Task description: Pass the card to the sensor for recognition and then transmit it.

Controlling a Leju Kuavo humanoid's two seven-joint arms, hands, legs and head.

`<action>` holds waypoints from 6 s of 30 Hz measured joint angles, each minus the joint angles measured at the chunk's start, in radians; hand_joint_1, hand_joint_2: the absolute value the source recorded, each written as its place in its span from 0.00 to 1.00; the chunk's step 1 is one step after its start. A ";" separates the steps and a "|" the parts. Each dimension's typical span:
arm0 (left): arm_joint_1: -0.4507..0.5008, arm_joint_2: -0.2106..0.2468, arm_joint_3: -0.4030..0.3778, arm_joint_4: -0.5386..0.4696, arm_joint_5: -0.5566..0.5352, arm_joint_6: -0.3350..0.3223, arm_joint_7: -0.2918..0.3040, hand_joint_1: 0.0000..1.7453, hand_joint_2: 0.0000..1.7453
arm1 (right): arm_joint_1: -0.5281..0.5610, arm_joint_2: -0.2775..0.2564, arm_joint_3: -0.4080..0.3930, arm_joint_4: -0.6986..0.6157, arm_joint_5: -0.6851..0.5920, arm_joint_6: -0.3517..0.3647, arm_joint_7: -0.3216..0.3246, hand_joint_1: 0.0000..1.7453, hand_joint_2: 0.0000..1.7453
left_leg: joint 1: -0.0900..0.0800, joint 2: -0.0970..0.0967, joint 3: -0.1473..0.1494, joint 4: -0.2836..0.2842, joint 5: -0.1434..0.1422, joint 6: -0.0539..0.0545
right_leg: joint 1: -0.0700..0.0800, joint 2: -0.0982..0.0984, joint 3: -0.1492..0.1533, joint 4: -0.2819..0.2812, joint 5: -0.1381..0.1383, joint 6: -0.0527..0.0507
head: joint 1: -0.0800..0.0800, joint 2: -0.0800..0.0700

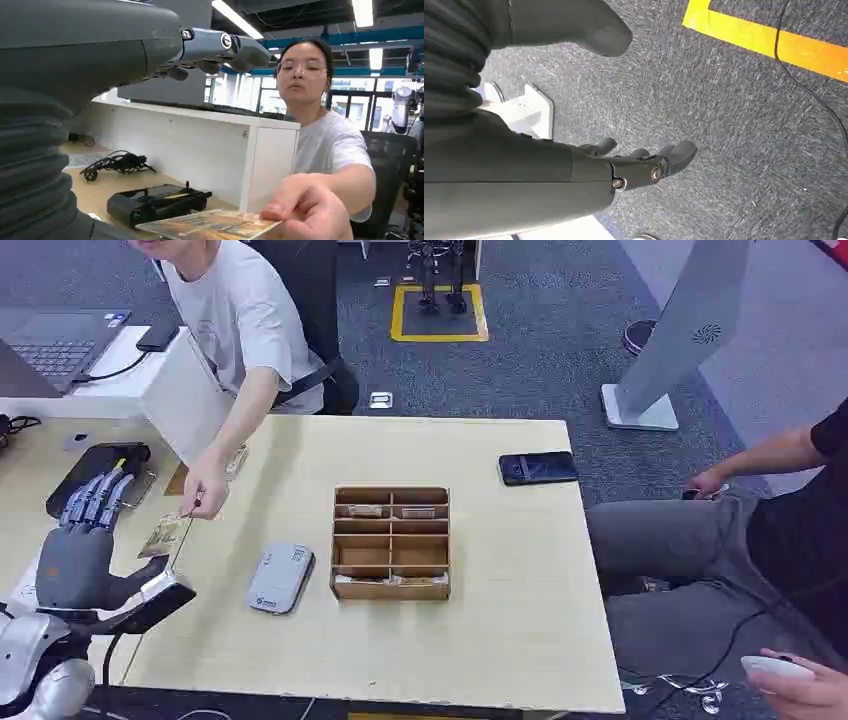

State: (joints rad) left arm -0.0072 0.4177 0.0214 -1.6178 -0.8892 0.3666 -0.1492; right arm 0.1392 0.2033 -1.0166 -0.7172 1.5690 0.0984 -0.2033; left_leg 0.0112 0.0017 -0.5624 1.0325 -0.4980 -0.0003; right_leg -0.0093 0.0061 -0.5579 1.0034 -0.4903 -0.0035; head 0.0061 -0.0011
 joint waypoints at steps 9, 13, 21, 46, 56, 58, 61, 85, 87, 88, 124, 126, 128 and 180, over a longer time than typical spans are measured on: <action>0.000 0.002 0.000 0.002 -0.001 0.000 0.000 0.98 1.00 | 0.000 0.000 0.000 0.009 0.000 -0.007 0.002 0.00 1.00 | 0.000 0.000 0.000 0.000 0.000 0.000 | 0.000 0.000 0.000 0.000 0.000 0.000 | 0.000 0.000; 0.000 0.007 0.000 0.007 -0.003 -0.008 0.002 1.00 1.00 | -0.002 0.000 0.000 0.012 0.000 -0.011 0.000 0.00 1.00 | 0.000 0.000 0.000 0.000 0.000 0.000 | 0.000 0.000 0.000 0.000 0.000 0.000 | 0.000 0.000; 0.000 0.010 0.000 0.008 0.000 -0.007 0.002 1.00 1.00 | -0.011 -0.002 0.000 0.024 0.000 -0.024 -0.002 0.00 1.00 | 0.000 0.000 0.000 0.000 0.000 0.000 | 0.000 0.000 0.000 0.000 0.000 0.000 | 0.000 0.000; 0.000 0.006 0.000 0.008 0.224 -0.082 -0.112 1.00 1.00 | -0.020 -0.016 0.000 0.062 0.000 -0.047 0.000 0.00 1.00 | 0.000 0.000 0.000 0.000 0.000 0.000 | 0.000 0.000 0.000 0.000 0.000 0.000 | 0.000 0.000; -0.013 -0.075 -0.036 -0.020 0.623 -0.436 0.013 1.00 1.00 | -0.022 -0.018 -0.003 0.057 0.000 -0.029 0.010 0.00 1.00 | -0.001 0.000 0.000 0.001 0.000 0.000 | 0.000 0.000 0.000 0.000 0.001 0.001 | 0.000 0.000; -0.038 -0.113 -0.072 -0.018 0.695 -0.435 0.069 1.00 1.00 | -0.023 -0.018 -0.003 0.059 0.000 -0.047 0.006 0.00 1.00 | -0.001 -0.001 -0.001 0.001 0.000 0.001 | 0.000 -0.001 0.000 0.000 0.001 0.002 | 0.000 0.000; -0.074 -0.155 -0.129 -0.011 0.801 -0.409 0.107 1.00 1.00 | -0.035 -0.020 -0.003 0.081 0.000 -0.097 -0.010 0.00 1.00 | -0.001 0.000 -0.001 0.002 0.000 0.001 | 0.000 0.000 0.000 0.000 0.002 0.001 | 0.000 0.000; -0.254 -0.340 -0.288 0.209 0.668 0.033 0.125 1.00 1.00 | -0.084 -0.055 0.003 0.243 0.002 -0.195 0.024 0.00 1.00 | -0.001 0.000 -0.002 0.002 0.002 0.003 | 0.000 0.000 0.000 0.000 0.005 0.003 | 0.000 0.000; -0.264 -0.344 -0.294 0.231 0.593 0.070 0.124 1.00 1.00 | -0.090 -0.062 0.010 0.269 0.002 -0.211 0.024 0.00 1.00 | -0.001 0.000 -0.002 0.002 0.002 0.003 | 0.000 0.000 -0.001 0.000 0.005 0.003 | 0.000 0.000; -0.266 -0.344 -0.294 0.246 0.555 0.085 0.122 1.00 1.00 | -0.094 -0.069 0.014 0.286 0.002 -0.218 0.023 0.00 1.00 | -0.001 0.000 -0.002 0.002 0.002 0.003 | 0.000 0.000 -0.001 0.000 0.005 0.003 | 0.000 0.000; -0.133 -0.266 -0.227 0.296 0.637 -0.101 0.074 1.00 1.00 | -0.105 -0.133 0.040 0.419 -0.009 -0.252 0.012 0.00 1.00 | 0.000 -0.001 -0.003 0.002 0.002 0.003 | 0.000 -0.001 -0.001 0.000 0.004 0.003 | 0.000 0.000; -0.129 -0.266 -0.227 0.294 0.625 -0.102 0.074 1.00 1.00 | -0.103 -0.133 0.040 0.411 -0.008 -0.240 0.012 0.00 1.00 | 0.000 -0.001 -0.003 0.002 0.002 0.003 | 0.000 -0.001 -0.001 0.000 0.004 0.003 | 0.000 0.000; -0.123 -0.268 -0.227 0.294 0.620 -0.103 0.079 1.00 1.00 | -0.099 -0.130 0.040 0.398 -0.006 -0.231 0.007 0.00 1.00 | 0.000 -0.001 -0.003 0.002 0.002 0.003 | 0.000 -0.001 -0.001 0.000 0.004 0.003 | 0.000 0.000; -0.134 -0.332 -0.232 0.446 0.541 0.013 0.105 1.00 1.00 | -0.086 -0.102 0.045 0.337 0.002 -0.235 -0.012 0.00 1.00 | -0.001 -0.001 -0.003 0.002 0.002 0.003 | 0.000 -0.001 -0.001 0.000 0.004 0.003 | 0.000 0.000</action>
State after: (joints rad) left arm -0.1415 0.0858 -0.2110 -1.1715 -0.3479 0.3799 -0.0442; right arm 0.0528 0.1011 -0.9720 -0.3799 1.5713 -0.1362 -0.2152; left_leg 0.0106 0.0010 -0.5653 1.0344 -0.4956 0.0025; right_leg -0.0094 0.0052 -0.5591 1.0034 -0.4859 -0.0006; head 0.0065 -0.0011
